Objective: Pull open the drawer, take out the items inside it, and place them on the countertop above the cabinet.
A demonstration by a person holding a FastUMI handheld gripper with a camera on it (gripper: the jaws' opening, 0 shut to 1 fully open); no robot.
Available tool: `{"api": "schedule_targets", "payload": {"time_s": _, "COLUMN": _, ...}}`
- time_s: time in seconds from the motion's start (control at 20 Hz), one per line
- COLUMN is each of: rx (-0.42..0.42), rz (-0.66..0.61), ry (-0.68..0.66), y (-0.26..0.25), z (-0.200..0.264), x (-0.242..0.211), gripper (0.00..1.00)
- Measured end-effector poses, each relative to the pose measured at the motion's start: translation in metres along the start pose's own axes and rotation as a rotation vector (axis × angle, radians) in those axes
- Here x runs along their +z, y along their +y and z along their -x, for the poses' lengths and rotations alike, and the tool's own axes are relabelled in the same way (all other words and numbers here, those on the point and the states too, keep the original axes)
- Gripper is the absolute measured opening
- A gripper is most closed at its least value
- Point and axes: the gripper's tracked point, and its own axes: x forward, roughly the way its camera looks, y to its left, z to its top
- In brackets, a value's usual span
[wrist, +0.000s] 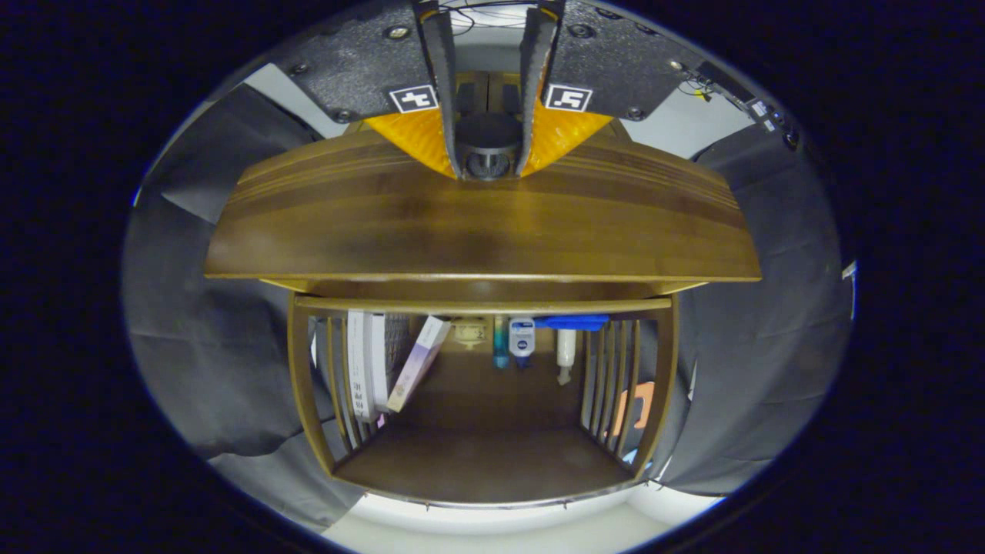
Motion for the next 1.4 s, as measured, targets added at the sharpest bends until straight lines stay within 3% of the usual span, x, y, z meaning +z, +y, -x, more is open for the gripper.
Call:
{"api": "schedule_targets", "payload": {"time_s": 0.45, "rx": 0.025, "rz": -0.045, "ry": 0.038, "y": 0.002, "z": 0.045, "x": -0.016, "gripper": 0.37}}
{"api": "schedule_targets", "payload": {"time_s": 0.75, "rx": 0.030, "rz": -0.017, "ry": 0.040, "y": 0.002, "z": 0.048, "x": -0.018, "gripper": 0.38}}
{"api": "schedule_targets", "payload": {"time_s": 0.85, "rx": 0.028, "rz": -0.008, "ry": 0.033, "y": -0.002, "z": 0.050, "x": -0.016, "gripper": 0.44}}
{"api": "schedule_targets", "payload": {"time_s": 1.1, "rx": 0.049, "rz": -0.039, "ry": 0.029, "y": -0.003, "z": 0.073, "x": 0.000, "gripper": 1.00}}
{"api": "schedule_targets", "payload": {"time_s": 1.4, "rx": 0.061, "rz": -0.111, "ry": -0.006, "y": -0.019, "z": 0.093, "x": 0.062, "gripper": 1.00}}
